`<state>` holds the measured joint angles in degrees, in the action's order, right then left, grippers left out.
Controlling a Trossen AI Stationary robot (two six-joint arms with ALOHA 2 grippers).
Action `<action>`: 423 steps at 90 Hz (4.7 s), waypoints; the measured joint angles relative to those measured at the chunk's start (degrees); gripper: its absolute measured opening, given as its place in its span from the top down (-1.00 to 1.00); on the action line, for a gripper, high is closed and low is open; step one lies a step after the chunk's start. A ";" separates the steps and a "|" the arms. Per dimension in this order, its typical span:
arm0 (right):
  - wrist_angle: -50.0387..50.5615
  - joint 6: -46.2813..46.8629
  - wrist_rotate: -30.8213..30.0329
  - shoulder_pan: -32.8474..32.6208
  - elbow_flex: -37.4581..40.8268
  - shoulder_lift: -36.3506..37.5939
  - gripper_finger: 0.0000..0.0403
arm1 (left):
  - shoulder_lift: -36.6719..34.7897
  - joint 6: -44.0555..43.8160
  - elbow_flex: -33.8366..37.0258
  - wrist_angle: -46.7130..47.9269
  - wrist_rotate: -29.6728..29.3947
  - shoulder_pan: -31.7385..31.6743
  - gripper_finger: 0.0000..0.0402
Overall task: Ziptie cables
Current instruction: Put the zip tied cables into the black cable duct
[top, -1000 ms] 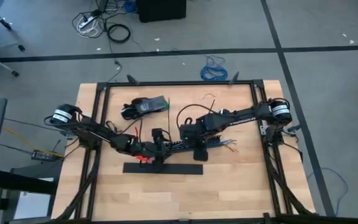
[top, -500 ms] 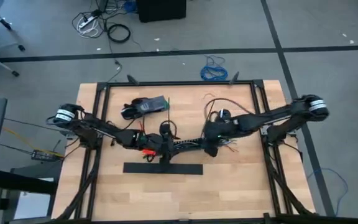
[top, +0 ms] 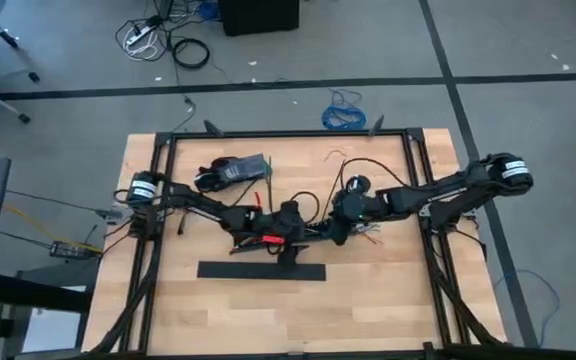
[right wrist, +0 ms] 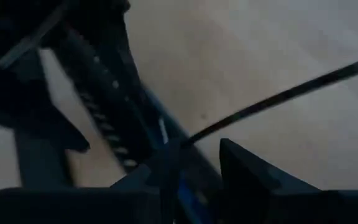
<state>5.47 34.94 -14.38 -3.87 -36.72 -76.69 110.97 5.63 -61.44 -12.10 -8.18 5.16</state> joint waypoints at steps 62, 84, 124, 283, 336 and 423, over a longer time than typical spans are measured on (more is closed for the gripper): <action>-2.57 -1.84 3.78 2.99 -0.01 -2.46 0.44 | -1.62 5.23 -2.53 3.40 -17.15 3.57 -0.44; -2.91 -2.69 3.99 3.22 -0.01 -2.38 0.44 | -3.46 -5.90 -4.80 10.66 -24.51 6.11 -0.44; -4.21 -5.42 4.25 3.22 -0.01 -2.48 0.44 | -3.46 -15.12 -5.59 6.56 -19.15 4.23 -0.44; -7.93 -10.69 15.13 13.41 -0.01 -2.31 0.44 | 2.04 -14.86 -5.57 4.92 1.27 -3.18 -0.50; -6.44 -10.69 15.13 13.41 -0.01 -2.31 0.44 | 2.09 -14.72 -9.66 7.37 0.56 -1.27 -0.67; -8.42 -10.64 15.27 13.20 -0.03 -5.66 0.44 | 5.62 -13.65 -9.61 8.32 -2.14 -0.95 -0.67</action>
<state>-2.95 24.29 0.89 9.33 -36.75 -82.35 116.59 -8.02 -71.05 -3.78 -10.33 4.21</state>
